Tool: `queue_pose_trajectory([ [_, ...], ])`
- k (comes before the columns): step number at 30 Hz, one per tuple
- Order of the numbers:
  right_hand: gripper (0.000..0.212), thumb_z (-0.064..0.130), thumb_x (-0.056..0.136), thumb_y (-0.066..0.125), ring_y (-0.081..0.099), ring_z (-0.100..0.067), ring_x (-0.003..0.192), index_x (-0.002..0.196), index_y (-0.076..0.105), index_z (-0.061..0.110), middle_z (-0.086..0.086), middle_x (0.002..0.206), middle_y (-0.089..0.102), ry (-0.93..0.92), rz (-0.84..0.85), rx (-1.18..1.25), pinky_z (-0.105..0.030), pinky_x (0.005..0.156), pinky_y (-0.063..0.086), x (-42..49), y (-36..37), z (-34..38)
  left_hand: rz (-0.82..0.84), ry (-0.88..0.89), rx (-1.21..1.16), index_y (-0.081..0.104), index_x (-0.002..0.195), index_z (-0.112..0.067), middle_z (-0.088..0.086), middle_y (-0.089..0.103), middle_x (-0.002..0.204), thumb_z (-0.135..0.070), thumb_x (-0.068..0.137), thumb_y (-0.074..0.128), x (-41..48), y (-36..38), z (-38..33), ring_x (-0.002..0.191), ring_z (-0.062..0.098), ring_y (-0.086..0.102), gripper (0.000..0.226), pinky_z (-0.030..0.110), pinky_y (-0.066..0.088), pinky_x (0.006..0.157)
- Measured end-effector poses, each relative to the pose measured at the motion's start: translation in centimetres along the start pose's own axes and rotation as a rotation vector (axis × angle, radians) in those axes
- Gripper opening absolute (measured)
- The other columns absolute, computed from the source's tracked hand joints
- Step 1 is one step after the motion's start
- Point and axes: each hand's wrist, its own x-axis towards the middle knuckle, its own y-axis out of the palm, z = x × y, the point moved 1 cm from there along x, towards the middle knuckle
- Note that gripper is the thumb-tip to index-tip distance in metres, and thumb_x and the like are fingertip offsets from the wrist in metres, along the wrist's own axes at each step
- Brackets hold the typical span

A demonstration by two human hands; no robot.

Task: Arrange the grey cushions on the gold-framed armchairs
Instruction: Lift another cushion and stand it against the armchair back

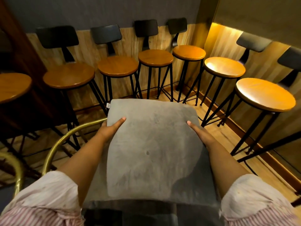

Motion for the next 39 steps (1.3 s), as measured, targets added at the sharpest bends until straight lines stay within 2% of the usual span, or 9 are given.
queue_pose_trajectory([
  [4,0.117,0.077,0.042,0.077,0.058,-0.028,0.116,0.142,0.038,0.032,0.001,0.135,0.055,-0.173,-0.033,0.049,-0.049,0.102,0.046,-7.4,1.3,2.6,-0.034,0.122,-0.061,0.025,0.147,-0.022,0.008,0.044,0.145,-0.055,0.07,0.072,-5.5,-3.4,-0.8,0.124,0.033,0.05,0.095,0.047,0.045,0.1],
  [8,0.109,0.07,0.044,0.08,0.063,-0.022,0.106,0.138,0.046,0.027,0.0,0.13,0.061,-0.339,0.024,0.074,-0.037,0.085,0.053,-15.4,3.0,4.0,-0.093,0.207,-0.151,0.029,0.145,-0.024,0.008,0.049,0.141,-0.056,0.066,0.074,-12.4,-8.2,-0.4,0.115,0.029,0.055,0.097,0.041,0.048,0.093],
  [12,0.085,0.057,0.07,0.072,0.051,-0.012,0.103,0.142,0.041,0.024,0.008,0.13,0.048,-0.398,0.057,0.03,-0.032,0.086,0.045,-21.5,5.5,3.6,-0.165,0.244,-0.157,0.029,0.146,-0.024,0.008,0.047,0.142,-0.061,0.063,0.074,-19.5,-13.3,1.9,0.121,0.031,0.053,0.101,0.045,0.046,0.099],
  [15,0.086,0.059,0.068,0.073,0.059,-0.014,0.093,0.142,0.042,0.025,0.002,0.132,0.055,-0.457,0.137,0.008,-0.026,0.069,0.046,-25.1,8.7,2.8,-0.255,0.25,-0.173,0.028,0.145,-0.025,0.008,0.046,0.142,-0.06,0.065,0.073,-24.2,-17.9,4.5,0.122,0.031,0.051,0.099,0.045,0.045,0.1],
  [18,0.084,0.056,0.072,0.072,0.054,-0.018,0.103,0.143,0.041,0.025,0.004,0.129,0.053,-0.464,0.183,-0.016,-0.031,0.08,0.042,-28.1,12.6,1.9,-0.326,0.253,-0.21,0.026,0.146,-0.024,0.008,0.045,0.143,-0.056,0.068,0.073,-27.7,-22.5,7.2,0.118,0.028,0.052,0.097,0.04,0.045,0.093],
  [26,0.106,0.062,0.056,0.078,0.055,-0.027,0.116,0.146,0.036,0.025,-0.006,0.143,0.05,-0.43,0.383,-0.051,-0.038,0.089,0.046,-35.1,28.8,-1.9,-0.486,0.184,-0.251,0.024,0.147,-0.023,0.008,0.043,0.145,-0.062,0.063,0.073,-33.3,-37.9,16.2,0.125,0.031,0.048,0.104,0.045,0.041,0.104],
  [30,0.097,0.057,0.065,0.075,0.05,-0.029,0.126,0.146,0.033,0.027,-0.005,0.145,0.046,-0.409,0.434,-0.072,-0.037,0.091,0.042,-38.2,39.6,-4.3,-0.552,0.168,-0.271,0.026,0.147,-0.021,0.009,0.046,0.143,-0.063,0.052,0.076,-34.7,-48.1,20.0,0.119,0.028,0.052,0.115,0.041,0.044,0.1],
  [34,0.077,0.043,0.081,0.069,0.048,-0.022,0.12,0.147,0.033,0.024,0.002,0.136,0.046,-0.394,0.481,-0.066,-0.032,0.088,0.038,-41.6,49.6,-6.4,-0.59,0.118,-0.251,0.022,0.149,-0.021,0.007,0.043,0.145,-0.053,0.069,0.074,-34.6,-58.0,23.4,0.122,0.03,0.05,0.1,0.042,0.041,0.099],
  [39,0.075,0.043,0.074,0.076,0.06,-0.014,0.1,0.14,0.044,0.026,0.001,0.129,0.057,-0.333,0.55,-0.013,-0.028,0.073,0.049,-42.9,57.7,-8.8,-0.59,0.095,-0.194,0.03,0.144,-0.021,0.006,0.045,0.144,-0.051,0.067,0.075,-33.1,-65.6,26.4,0.127,0.031,0.047,0.094,0.044,0.039,0.103],
])
